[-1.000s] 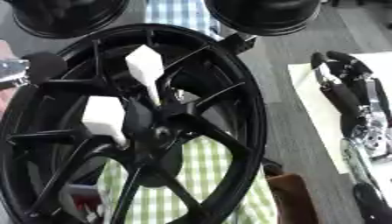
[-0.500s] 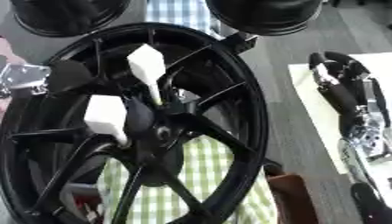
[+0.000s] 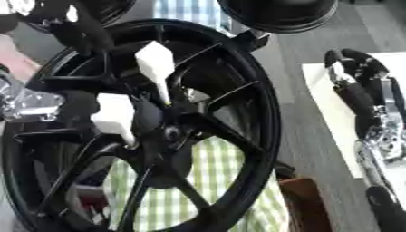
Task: Pull the pin out of the wheel hub.
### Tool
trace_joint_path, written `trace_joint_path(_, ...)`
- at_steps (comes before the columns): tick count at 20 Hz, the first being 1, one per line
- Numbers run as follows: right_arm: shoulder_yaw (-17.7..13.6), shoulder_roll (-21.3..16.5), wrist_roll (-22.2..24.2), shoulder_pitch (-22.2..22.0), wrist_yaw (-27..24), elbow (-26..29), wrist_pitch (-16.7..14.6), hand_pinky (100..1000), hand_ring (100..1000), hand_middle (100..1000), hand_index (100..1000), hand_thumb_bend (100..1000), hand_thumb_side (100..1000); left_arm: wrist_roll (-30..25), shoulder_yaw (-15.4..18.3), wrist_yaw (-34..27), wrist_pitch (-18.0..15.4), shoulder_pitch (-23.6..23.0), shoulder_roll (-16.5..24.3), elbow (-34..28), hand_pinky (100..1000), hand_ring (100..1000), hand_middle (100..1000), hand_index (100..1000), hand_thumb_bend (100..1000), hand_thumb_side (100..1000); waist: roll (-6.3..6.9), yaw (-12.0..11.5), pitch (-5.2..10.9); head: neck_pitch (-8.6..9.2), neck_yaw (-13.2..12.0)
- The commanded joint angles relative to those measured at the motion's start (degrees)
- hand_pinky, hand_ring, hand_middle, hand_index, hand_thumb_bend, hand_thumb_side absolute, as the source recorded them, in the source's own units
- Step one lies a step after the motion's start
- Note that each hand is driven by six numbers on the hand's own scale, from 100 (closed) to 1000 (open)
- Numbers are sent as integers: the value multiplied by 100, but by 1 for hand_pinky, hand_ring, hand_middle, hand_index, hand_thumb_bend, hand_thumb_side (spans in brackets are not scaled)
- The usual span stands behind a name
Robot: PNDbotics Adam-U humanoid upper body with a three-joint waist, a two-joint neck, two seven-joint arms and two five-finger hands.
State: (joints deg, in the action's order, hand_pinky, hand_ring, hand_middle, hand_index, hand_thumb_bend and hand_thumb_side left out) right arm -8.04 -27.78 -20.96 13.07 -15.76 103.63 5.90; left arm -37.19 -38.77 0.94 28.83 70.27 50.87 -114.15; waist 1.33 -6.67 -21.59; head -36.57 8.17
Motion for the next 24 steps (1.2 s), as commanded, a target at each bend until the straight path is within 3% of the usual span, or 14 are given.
trace_joint_path(1,-23,-90,-16,40,46,41,8,854,732,610,759,358,394,-579,91,237,61,48,76,-33,811,762,748,834,480,598,-22,9,129,-4,-36)
trace_joint_path(4,-23,-70,-16,41,44,39,8,854,732,610,759,358,395,-1220,213,520,0,52,-17,-1,820,775,770,847,466,571,-41,6,115,-3,-59)
trace_joint_path(7,-19,-46,-12,43,43,32,10,854,732,610,759,358,397,-1445,201,677,-151,51,-125,64,839,794,802,865,472,545,-57,11,102,6,-72)
trace_joint_path(11,-11,-20,2,41,46,19,20,854,733,610,759,360,400,-1464,160,916,-410,67,-258,169,867,819,816,877,492,471,-77,22,84,18,-87)
trace_joint_path(16,-9,-11,13,45,50,17,24,854,733,610,759,360,400,-1376,109,1101,-637,71,-353,374,868,820,815,877,492,467,-84,26,76,28,-98)
trace_joint_path(24,6,34,36,59,45,5,42,855,734,611,761,358,406,-1096,33,1309,-552,83,-625,874,839,794,786,859,410,418,-106,71,6,62,-149)
